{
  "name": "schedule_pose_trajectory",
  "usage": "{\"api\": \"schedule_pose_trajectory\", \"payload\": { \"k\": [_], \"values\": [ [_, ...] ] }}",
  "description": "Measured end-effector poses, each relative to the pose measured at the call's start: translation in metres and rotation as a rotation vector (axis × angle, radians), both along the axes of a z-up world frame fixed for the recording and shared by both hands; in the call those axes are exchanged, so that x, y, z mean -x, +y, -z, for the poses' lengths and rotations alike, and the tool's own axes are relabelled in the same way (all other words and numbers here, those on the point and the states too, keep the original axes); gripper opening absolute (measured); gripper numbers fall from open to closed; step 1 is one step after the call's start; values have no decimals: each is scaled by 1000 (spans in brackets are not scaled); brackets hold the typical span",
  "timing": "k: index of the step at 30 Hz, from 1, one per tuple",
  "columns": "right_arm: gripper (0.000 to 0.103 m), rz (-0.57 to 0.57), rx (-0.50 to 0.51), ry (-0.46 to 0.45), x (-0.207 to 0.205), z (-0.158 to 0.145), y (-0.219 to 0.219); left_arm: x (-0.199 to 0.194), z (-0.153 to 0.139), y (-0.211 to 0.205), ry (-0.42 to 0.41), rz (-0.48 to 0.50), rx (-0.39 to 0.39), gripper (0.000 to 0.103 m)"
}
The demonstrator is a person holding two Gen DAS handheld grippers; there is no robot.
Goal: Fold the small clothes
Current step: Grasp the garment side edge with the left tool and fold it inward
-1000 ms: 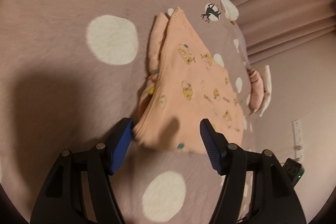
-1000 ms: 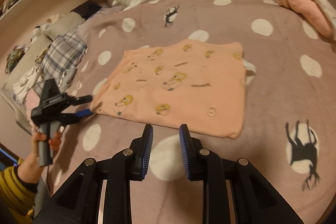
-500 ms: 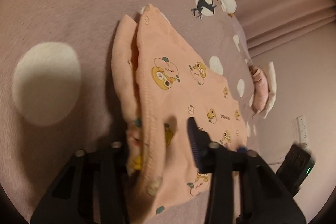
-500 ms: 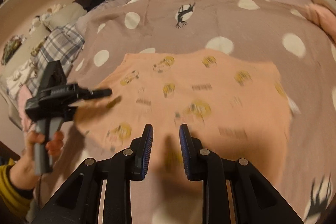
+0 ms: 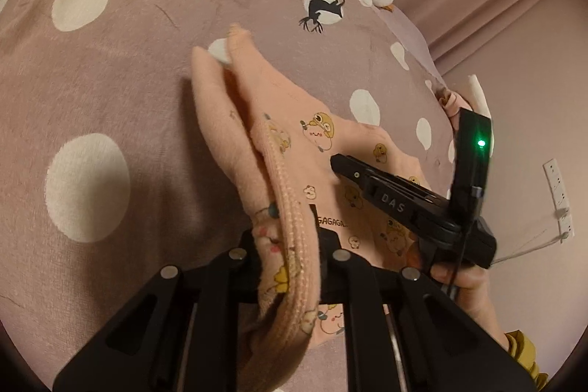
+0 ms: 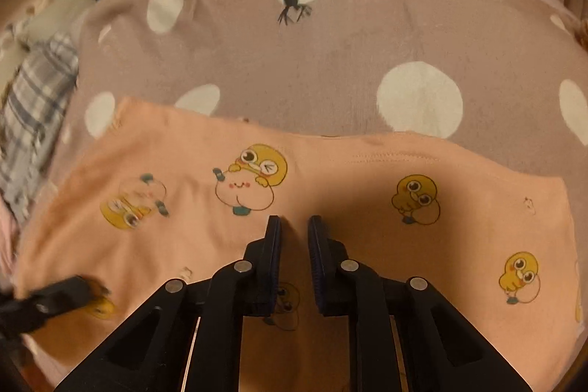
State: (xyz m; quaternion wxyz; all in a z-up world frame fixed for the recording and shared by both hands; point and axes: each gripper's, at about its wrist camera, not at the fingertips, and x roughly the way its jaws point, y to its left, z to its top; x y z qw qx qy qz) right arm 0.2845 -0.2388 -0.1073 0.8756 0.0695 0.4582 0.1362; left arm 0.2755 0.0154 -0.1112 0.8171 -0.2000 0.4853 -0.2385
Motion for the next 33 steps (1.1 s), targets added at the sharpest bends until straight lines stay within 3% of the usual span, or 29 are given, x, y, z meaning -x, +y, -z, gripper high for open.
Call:
{"api": "schedule_pose_trajectory", "payload": {
  "k": [6, 10, 15, 18, 21, 24, 27, 29, 31, 33],
  "values": [
    [17, -77, -27, -14, 65, -16, -1, -1, -1, -6, -6, 13, -22, 12],
    [17, -141, -39, 13, 112, -8, -1, -1, -8, -11, -14, 13, -39, 12],
    [17, -206, -9, 16, 136, -2, 1, 4, -22, -30, -36, 36, -65, 12],
    [17, -158, -167, 8, 139, -14, -28, 7, -36, -51, -67, 72, -85, 12],
    [18, 20, -399, -10, 129, -22, -86, 12, -49, -82, -101, 130, -114, 13],
    [21, 155, -567, -11, 124, -15, -135, 14, -51, -118, -113, 194, -157, 15],
    [39, 225, -703, -10, 124, -5, -166, 15, -43, -158, -89, 280, -183, 27],
    [43, 254, -763, -7, 123, 2, -182, 17, -32, -187, -77, 345, -224, 39],
    [44, 280, -776, -2, 128, 6, -190, 21, -22, -206, -57, 408, -246, 42],
    [47, 292, -777, 6, 133, 8, -198, 26, -16, -215, -33, 481, -202, 47]
  ]
}}
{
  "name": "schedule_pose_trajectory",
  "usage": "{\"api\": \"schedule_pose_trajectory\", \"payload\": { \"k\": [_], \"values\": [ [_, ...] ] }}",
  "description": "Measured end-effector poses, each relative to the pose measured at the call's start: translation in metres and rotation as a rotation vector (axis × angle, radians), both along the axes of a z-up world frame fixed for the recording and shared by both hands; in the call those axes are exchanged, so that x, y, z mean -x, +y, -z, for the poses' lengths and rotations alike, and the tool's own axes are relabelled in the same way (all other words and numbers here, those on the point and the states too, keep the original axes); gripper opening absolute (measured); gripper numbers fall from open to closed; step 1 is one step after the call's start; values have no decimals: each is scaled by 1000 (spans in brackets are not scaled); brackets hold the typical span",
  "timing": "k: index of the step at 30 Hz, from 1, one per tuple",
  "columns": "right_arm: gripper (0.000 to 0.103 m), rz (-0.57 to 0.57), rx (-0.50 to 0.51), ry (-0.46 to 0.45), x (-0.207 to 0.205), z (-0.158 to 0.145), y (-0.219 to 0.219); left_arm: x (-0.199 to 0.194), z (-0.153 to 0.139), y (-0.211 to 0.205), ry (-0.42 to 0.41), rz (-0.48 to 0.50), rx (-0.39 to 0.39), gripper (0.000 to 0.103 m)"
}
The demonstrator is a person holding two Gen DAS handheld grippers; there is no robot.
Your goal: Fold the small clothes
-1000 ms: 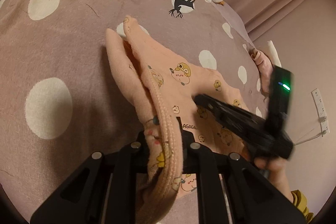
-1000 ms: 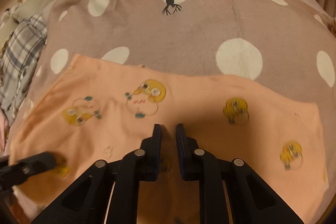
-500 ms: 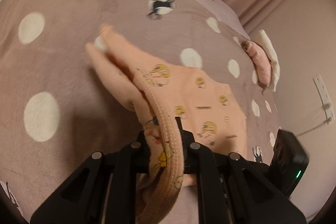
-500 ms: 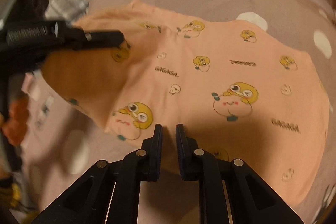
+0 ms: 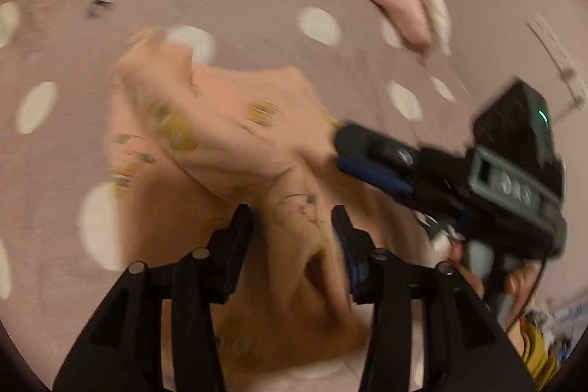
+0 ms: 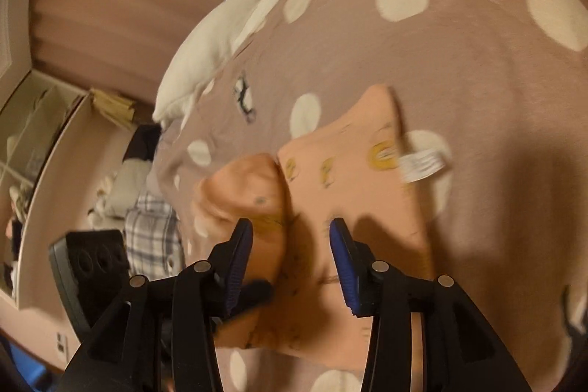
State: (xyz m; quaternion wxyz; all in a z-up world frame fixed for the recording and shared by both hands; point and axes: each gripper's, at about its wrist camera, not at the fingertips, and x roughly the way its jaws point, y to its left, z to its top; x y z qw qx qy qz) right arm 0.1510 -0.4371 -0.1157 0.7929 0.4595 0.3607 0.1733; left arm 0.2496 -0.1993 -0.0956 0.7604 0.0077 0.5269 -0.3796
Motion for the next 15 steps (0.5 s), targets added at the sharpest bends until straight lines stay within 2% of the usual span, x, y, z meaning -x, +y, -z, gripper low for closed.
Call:
{"api": "schedule_pose_trajectory", "payload": {
  "k": [2, 5, 11, 15],
  "values": [
    [53, -3, 10, 7, 5, 1, -9, 8, 6, -5, 57, 94, 25, 64],
    [56, -23, 42, 6, 13, 2, -13, 20, 6, 0, -49, 88, -69, 68],
    [56, -133, 168, -31, -19, -10, 21, 24, 11, 70, -36, -64, 0, 68],
    [56, -195, 239, -2, -33, -8, 40, 26, 18, 121, 4, -186, 36, 68]
  ]
}}
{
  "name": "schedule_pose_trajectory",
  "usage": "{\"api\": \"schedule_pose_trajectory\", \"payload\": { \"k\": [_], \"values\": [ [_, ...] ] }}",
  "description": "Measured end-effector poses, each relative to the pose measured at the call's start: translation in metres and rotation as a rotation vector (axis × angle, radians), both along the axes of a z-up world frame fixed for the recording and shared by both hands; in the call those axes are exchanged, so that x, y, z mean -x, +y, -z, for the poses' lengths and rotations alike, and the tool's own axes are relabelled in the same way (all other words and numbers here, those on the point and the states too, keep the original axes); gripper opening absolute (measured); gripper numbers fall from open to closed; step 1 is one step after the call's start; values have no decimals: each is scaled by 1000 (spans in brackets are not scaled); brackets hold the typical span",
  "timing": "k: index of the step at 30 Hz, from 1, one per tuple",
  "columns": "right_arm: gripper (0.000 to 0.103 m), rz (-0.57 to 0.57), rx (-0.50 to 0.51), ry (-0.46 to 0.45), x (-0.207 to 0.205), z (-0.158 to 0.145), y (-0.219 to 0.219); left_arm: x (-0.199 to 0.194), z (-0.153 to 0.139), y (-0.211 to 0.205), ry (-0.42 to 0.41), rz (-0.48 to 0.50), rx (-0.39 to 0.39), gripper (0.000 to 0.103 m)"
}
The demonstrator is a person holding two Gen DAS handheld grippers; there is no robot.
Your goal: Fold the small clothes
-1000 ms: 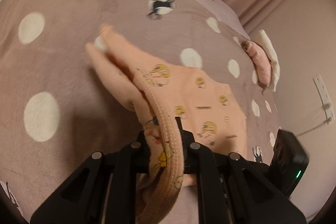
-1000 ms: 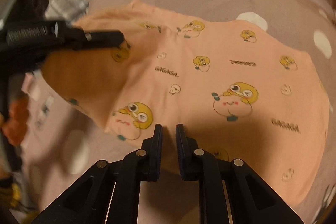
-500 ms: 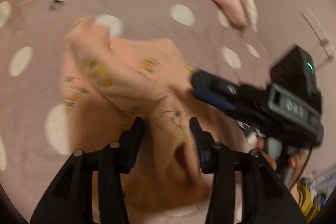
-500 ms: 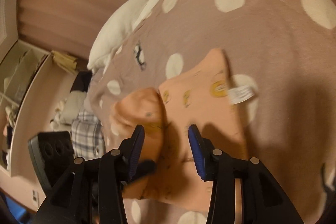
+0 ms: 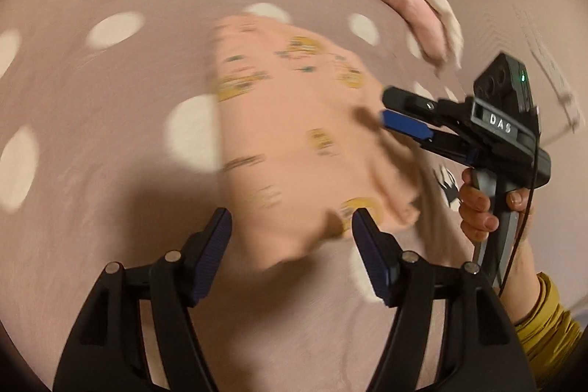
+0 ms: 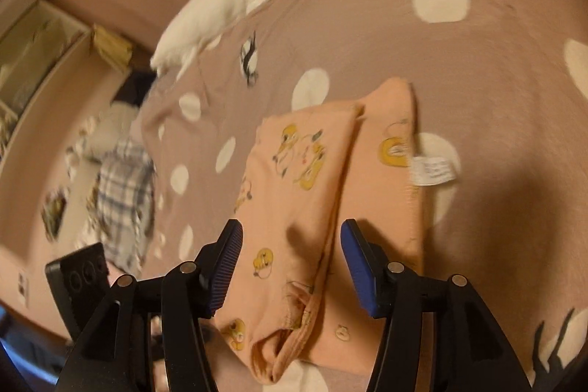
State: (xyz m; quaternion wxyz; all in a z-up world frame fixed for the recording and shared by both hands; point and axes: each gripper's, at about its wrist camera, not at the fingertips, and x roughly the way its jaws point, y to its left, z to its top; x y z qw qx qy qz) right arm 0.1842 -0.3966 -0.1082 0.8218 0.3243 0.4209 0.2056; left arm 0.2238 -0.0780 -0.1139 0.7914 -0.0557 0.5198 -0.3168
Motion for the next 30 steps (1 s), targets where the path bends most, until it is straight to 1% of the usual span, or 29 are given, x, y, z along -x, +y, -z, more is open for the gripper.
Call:
{"api": "schedule_pose_trajectory", "payload": {
  "k": [3, 6, 9, 10, 11, 12, 13, 15, 17, 20, 21, 23, 26, 27, 29, 30],
  "values": [
    [56, 2, 77, 58, -11, 8, 11, 5, 5, 24, 16, -49, 0, 68],
    [56, -8, 71, 69, -14, 15, 15, 9, 5, 40, 28, -79, 27, 68],
    [56, -5, 54, 54, -16, 14, 23, 16, 6, 47, 44, -94, 49, 68],
    [49, -4, 67, 41, -16, 12, 26, 18, 7, 48, 48, -96, 52, 68],
    [36, -3, 99, 29, -17, 9, 31, 19, 8, 49, 51, -97, 51, 68],
    [28, 3, 144, 22, -19, 6, 36, 21, 8, 53, 55, -98, 50, 68],
    [15, 7, 175, 17, -18, 4, 37, 22, 9, 53, 60, -101, 51, 68],
    [10, 27, 240, 2, -22, -4, 39, 22, 10, 53, 68, -101, 56, 68],
    [9, 56, 288, -43, -21, -20, 31, 26, 9, 56, 68, -95, 59, 68],
    [9, 94, 304, -108, -13, -44, 13, 25, 10, 52, 68, -83, 58, 68],
    [9, 102, 320, -117, -10, -48, 8, 24, 11, 50, 71, -81, 58, 68],
    [9, 104, 340, -95, -10, -42, -1, 21, 13, 46, 78, -78, 61, 68],
    [9, 129, 367, 12, -18, -12, -13, 15, 14, 37, 88, -76, 69, 68],
    [10, 134, 372, 31, -19, -3, -16, 13, 12, 33, 87, -73, 70, 68],
    [13, 142, 338, 32, -17, 3, -23, 9, 6, 25, 66, -63, 65, 68],
    [14, 147, 333, 24, -15, 1, -23, 7, 2, 21, 54, -60, 62, 68]
  ]
}}
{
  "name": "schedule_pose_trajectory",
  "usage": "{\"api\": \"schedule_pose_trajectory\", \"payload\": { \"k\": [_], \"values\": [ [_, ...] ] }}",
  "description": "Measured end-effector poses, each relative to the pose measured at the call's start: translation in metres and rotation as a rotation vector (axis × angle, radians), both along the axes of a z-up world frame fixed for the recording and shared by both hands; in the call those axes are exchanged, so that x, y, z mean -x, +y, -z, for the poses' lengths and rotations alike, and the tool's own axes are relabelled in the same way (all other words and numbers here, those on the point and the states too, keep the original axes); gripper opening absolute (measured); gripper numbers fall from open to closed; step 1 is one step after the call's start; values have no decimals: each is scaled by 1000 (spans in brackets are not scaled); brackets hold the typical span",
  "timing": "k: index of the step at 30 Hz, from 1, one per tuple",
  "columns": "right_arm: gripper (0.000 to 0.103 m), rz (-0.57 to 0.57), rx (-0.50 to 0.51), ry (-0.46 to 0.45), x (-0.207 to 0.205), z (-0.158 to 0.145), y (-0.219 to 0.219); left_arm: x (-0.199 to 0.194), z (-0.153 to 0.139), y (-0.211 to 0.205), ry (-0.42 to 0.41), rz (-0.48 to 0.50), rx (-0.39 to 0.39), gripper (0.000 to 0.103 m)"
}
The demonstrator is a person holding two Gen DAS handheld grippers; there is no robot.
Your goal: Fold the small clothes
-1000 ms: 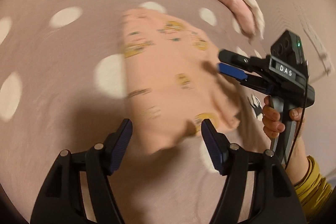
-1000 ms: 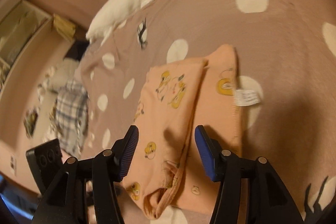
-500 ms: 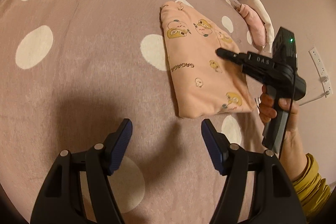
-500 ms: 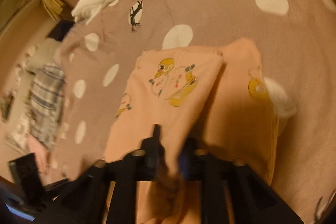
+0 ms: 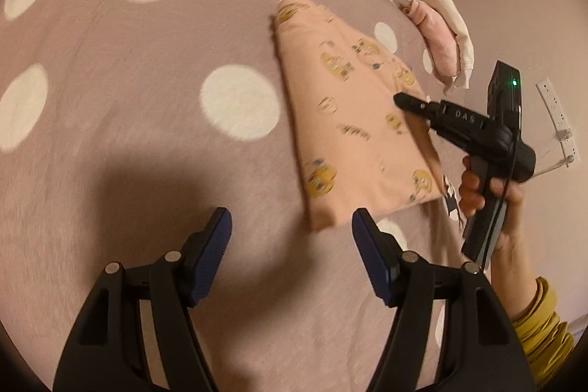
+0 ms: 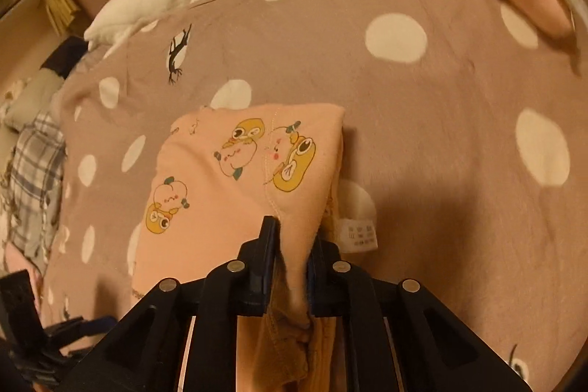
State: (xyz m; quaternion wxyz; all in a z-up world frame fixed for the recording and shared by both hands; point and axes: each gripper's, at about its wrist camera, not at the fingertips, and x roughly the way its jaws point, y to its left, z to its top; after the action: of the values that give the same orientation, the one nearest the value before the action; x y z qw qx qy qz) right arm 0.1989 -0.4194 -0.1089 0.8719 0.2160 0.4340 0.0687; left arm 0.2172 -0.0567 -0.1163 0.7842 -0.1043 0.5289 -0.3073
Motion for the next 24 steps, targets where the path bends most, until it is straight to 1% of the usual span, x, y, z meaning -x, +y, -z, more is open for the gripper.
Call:
{"api": "schedule_pose_trajectory", "payload": {
  "k": [1, 3, 4, 5, 7, 9, 10, 11, 12, 13, 14, 18, 21, 24],
  "values": [
    [14, 6, 16, -12, 3, -3, -1, -3, -3, -4, -14, 2, -5, 68],
    [15, 20, 90, -53, 13, -14, 1, -8, -10, -13, -47, 4, -14, 68],
    [15, 26, 136, -88, 20, -22, 3, -10, -14, -19, -62, 6, -13, 68],
    [15, 24, 159, -117, 25, -28, 5, -12, -17, -25, -80, 7, -15, 68],
    [15, -7, 154, -179, 39, -41, 6, -17, -19, -36, -107, 13, -22, 66],
    [15, -49, 129, -208, 49, -45, 9, -20, -21, -48, -137, 17, -38, 66],
    [15, -67, 126, -212, 54, -45, 12, -22, -21, -56, -153, 22, -48, 62],
    [15, -86, 128, -208, 58, -43, 15, -24, -22, -62, -164, 26, -55, 49],
    [15, -96, 130, -202, 59, -40, 19, -25, -21, -69, -171, 36, -66, 40],
    [15, -108, 132, -190, 60, -35, 22, -27, -19, -75, -175, 42, -79, 28],
    [15, -118, 134, -173, 61, -29, 24, -30, -16, -82, -177, 45, -98, 24],
    [15, -118, 151, -84, 59, -1, 30, -36, -2, -94, -168, 46, -142, 24],
    [15, -119, 116, -66, 59, 9, 25, -36, 8, -95, -163, 64, -164, 24],
    [15, -115, 93, -63, 58, 11, 22, -35, 8, -95, -172, 68, -168, 24]
  ]
}}
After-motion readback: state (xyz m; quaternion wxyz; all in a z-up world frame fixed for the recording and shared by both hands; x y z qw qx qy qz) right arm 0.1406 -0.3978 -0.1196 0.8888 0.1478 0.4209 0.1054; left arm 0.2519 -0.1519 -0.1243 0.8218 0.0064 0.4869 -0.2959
